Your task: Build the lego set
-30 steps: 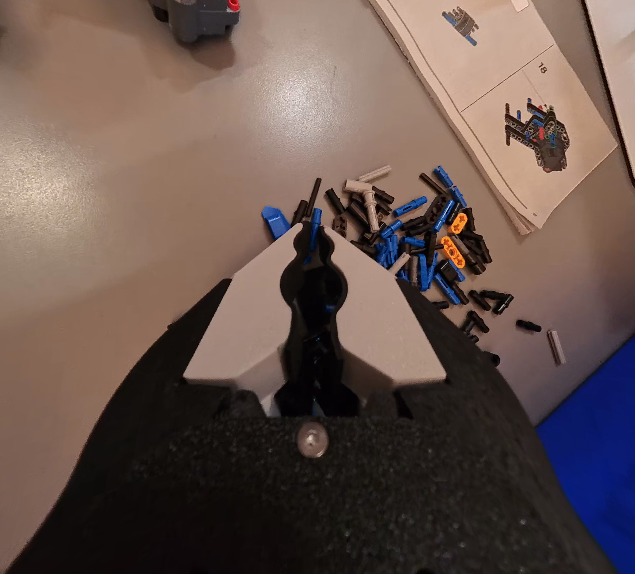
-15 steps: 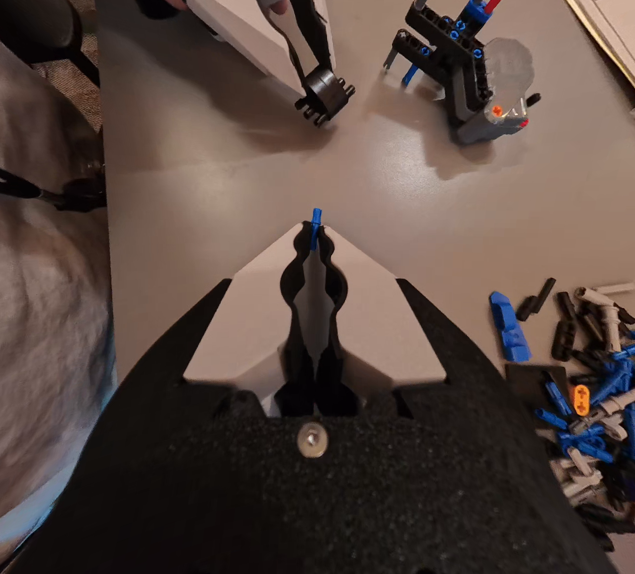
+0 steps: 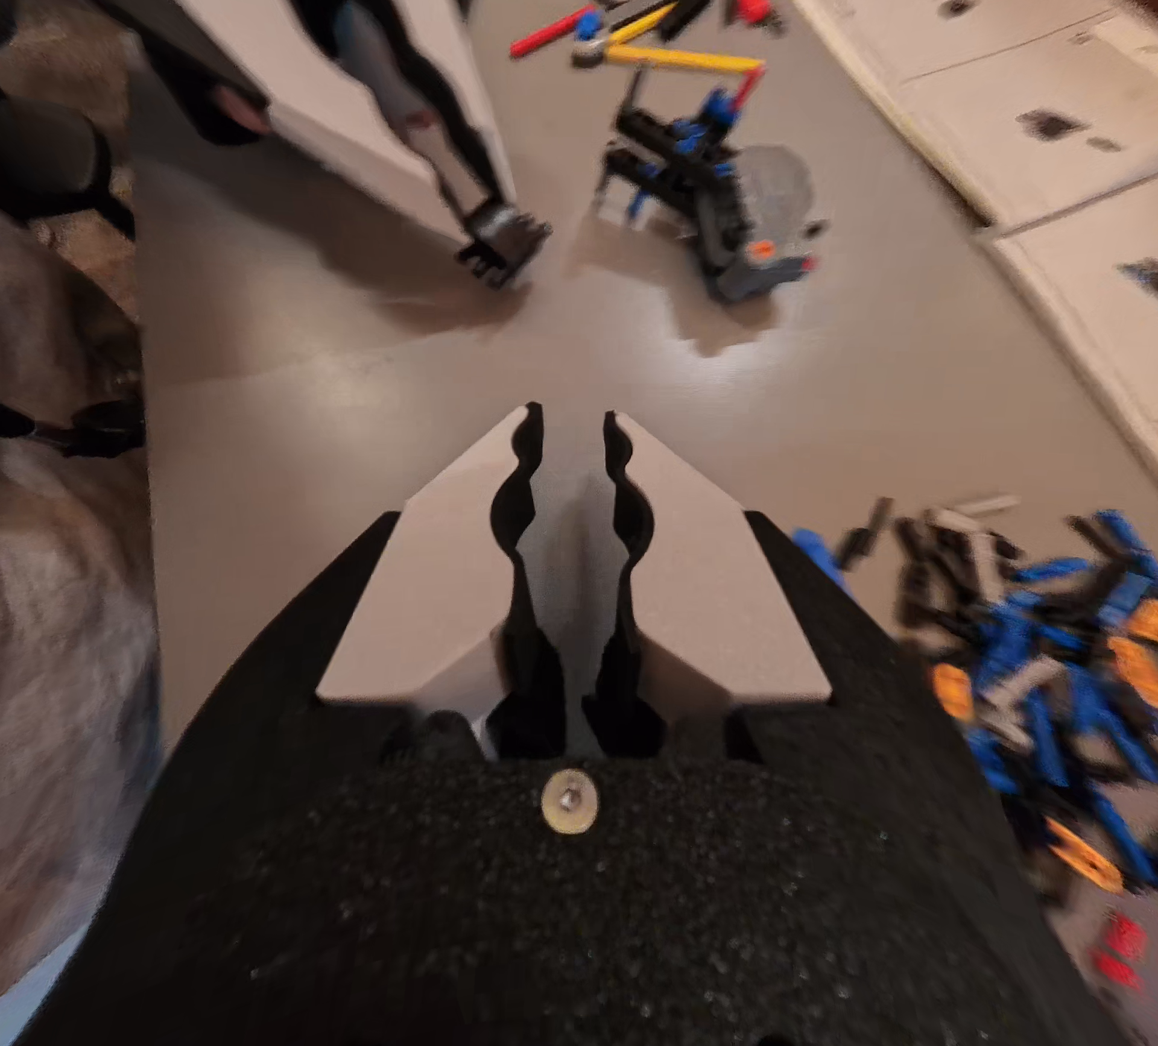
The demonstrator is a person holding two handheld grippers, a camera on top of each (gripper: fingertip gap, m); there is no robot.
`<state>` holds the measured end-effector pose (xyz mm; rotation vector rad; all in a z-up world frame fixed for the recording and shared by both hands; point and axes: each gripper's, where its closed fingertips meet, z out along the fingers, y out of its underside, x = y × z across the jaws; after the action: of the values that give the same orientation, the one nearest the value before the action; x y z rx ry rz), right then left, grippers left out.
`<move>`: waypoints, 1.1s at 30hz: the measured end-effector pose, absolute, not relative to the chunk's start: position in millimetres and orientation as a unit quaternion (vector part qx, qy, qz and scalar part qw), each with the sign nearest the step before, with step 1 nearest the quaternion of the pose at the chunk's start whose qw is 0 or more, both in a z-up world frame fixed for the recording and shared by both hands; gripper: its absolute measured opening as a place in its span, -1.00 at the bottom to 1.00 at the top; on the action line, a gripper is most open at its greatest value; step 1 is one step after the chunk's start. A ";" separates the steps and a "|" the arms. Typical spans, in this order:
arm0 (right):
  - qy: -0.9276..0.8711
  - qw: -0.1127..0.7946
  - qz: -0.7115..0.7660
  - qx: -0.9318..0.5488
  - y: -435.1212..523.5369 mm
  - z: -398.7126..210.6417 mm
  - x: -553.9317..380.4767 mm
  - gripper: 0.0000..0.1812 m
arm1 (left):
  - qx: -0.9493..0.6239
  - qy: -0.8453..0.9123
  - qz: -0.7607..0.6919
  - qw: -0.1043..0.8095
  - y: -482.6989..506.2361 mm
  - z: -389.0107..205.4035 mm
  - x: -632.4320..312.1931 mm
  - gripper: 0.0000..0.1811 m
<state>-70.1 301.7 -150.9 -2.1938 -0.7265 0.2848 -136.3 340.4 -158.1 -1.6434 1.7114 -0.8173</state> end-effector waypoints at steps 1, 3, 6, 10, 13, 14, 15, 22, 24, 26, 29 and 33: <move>-0.266 0.407 0.084 -0.870 310.2 -143.6 -50.9 -0.80 | -0.622 0.648 -0.310 0.311 340.8 -158.0 -136.3 -0.85; -0.203 0.420 -0.003 -0.885 331.3 -133.7 4.2 -0.86 | -0.622 0.648 -0.309 0.312 341.5 -157.2 -136.3 -0.84; -0.117 0.393 -0.075 -0.909 350.6 -140.1 71.3 -0.78 | -0.622 0.647 -0.309 0.314 342.4 -155.9 -136.5 -0.84; -0.079 0.349 -0.039 -0.933 361.6 -161.4 91.3 -0.77 | -0.625 0.646 -0.305 0.316 345.6 -156.0 -137.0 -0.84; -0.077 0.328 -0.038 -0.941 365.2 -170.4 97.1 -0.79 | -0.628 0.642 -0.308 0.314 347.7 -156.0 -136.9 -0.84; -0.077 0.320 -0.036 -0.944 365.6 -173.5 97.7 -0.79 | -0.628 0.642 -0.309 0.313 348.1 -156.1 -136.8 -0.84; -0.076 0.314 -0.034 -0.946 366.2 -175.9 98.2 -0.79 | -0.628 0.642 -0.309 0.313 348.7 -156.3 -136.6 -0.84; -0.082 0.304 -0.043 -0.948 368.3 -181.6 98.9 -0.89 | -0.629 0.644 -0.309 0.306 353.9 -160.3 -135.2 -0.84; -0.087 0.305 -0.041 -0.948 368.5 -182.0 97.6 -0.94 | -0.629 0.644 -0.310 0.305 354.7 -160.7 -134.5 -0.84; -0.092 0.306 -0.044 -0.947 369.0 -182.0 97.8 -0.95 | -0.628 0.645 -0.312 0.304 355.0 -160.6 -133.5 -0.84; -0.102 0.323 -0.045 -0.940 370.9 -174.9 95.2 -0.95 | -0.627 0.645 -0.313 0.305 355.6 -160.1 -132.0 -0.84; -0.145 0.386 0.009 -0.911 370.4 -135.0 57.1 -0.95 | -0.627 0.644 -0.313 0.307 357.1 -159.1 -131.1 -0.84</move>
<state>57.1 370.4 -135.0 -2.3194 -0.3704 0.0241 -131.1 357.1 -159.1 -1.6585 1.7038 -0.8291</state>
